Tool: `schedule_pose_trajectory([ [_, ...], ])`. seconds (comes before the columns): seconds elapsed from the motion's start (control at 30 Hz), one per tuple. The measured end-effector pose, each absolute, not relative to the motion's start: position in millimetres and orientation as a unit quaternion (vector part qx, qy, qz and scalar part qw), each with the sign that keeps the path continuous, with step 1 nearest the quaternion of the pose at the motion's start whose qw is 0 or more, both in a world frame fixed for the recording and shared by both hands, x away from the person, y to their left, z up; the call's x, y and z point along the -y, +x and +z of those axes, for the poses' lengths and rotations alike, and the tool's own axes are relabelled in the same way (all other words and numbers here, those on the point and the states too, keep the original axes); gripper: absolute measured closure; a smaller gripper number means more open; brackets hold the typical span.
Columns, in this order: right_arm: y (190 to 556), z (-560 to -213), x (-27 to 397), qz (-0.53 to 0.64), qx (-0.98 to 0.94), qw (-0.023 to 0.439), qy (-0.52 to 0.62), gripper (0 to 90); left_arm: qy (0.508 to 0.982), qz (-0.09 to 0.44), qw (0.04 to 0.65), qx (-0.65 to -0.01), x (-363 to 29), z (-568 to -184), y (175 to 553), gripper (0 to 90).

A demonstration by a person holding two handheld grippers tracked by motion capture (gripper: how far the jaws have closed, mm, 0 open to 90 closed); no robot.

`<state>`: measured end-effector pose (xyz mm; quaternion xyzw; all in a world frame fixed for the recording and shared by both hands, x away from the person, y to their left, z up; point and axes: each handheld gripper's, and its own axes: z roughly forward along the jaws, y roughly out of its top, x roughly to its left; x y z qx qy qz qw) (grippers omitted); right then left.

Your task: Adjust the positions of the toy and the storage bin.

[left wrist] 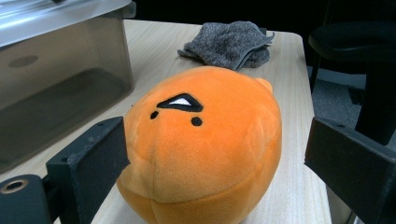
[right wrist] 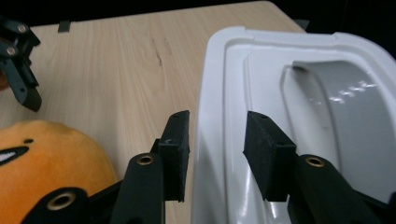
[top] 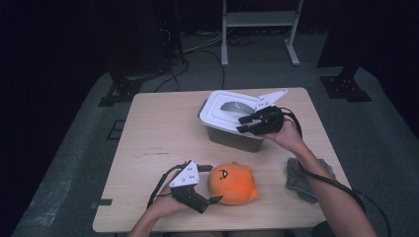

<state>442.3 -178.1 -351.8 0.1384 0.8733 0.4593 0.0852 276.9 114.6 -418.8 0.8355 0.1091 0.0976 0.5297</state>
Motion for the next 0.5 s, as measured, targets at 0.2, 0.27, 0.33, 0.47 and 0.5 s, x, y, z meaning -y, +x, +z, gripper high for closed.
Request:
schedule_pose_trajectory([
  [0.2, 446.1, -338.6, 182.6, 0.475, -0.863, 0.092, 0.147, 50.6, 0.834, 0.099, 0.532, -0.109, -115.1, -418.1, 277.0, 4.8],
  [0.27, 448.1, -335.4, 182.3, 0.477, -0.861, 0.091, 0.148, 48.9, 0.834, 0.099, 0.531, -0.108, -115.4, -418.0, 277.1, 4.8],
  [0.33, 450.2, -332.9, 181.7, 0.479, -0.86, 0.092, 0.149, 45.8, 0.835, 0.1, 0.531, -0.107, -115.9, -417.8, 277.3, 4.8],
  [0.47, 455.1, -329.5, 180.2, 0.481, -0.858, 0.093, 0.154, 41.9, 0.834, 0.1, 0.532, -0.109, -117.3, -417.4, 277.2, 4.8],
  [0.5, 456.6, -328.5, 180.3, 0.483, -0.857, 0.093, 0.154, 41.7, 0.833, 0.1, 0.533, -0.11, -117.6, -417.4, 277.3, 4.8],
])
